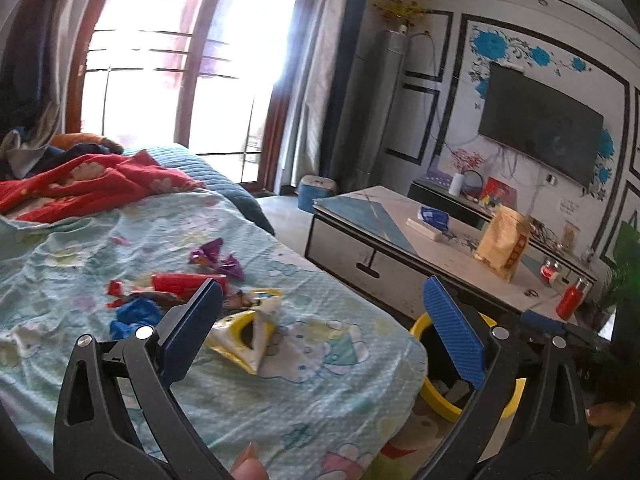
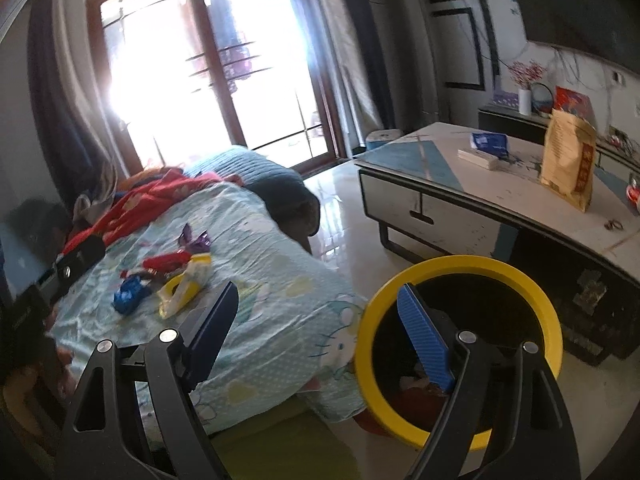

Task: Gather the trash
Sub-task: 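Move both open tools back toward the remaining trash on the bed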

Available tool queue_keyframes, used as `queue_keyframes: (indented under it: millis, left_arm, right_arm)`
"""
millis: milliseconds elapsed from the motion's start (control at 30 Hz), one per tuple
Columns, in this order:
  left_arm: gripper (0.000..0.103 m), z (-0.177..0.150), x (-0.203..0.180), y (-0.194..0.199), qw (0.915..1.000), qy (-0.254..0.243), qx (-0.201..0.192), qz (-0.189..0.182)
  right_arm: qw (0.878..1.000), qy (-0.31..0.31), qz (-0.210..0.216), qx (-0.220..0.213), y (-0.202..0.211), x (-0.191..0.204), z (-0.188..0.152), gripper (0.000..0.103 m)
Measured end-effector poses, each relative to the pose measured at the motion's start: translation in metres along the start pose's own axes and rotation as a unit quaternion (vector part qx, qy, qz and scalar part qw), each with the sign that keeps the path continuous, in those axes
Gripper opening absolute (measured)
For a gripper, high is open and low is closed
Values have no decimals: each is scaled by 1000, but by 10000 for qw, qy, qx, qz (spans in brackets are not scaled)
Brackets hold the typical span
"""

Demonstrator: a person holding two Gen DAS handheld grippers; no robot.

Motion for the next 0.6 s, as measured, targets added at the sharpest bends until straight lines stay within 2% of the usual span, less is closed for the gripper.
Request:
queue_keyframes:
  millis: [500, 600]
  left_arm:
    - [92, 19, 73, 22, 9970, 432, -273, 587]
    - [92, 22, 90, 29, 9954, 454, -296, 786]
  right_arm:
    - [9964, 543, 564, 335, -10, 77, -17, 80]
    - [9951, 624, 681, 363, -14, 94, -18, 85]
Point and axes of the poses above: each gripper's, at about its wrist camera, not at the fingertips, and y roughly against the way its jaws point, x to its left, z to its top, the point moved 10 cm from there along -y, roughly the way its jaws point, and after that the axes turned 6 degrees about -x, right-handed, at the moved point
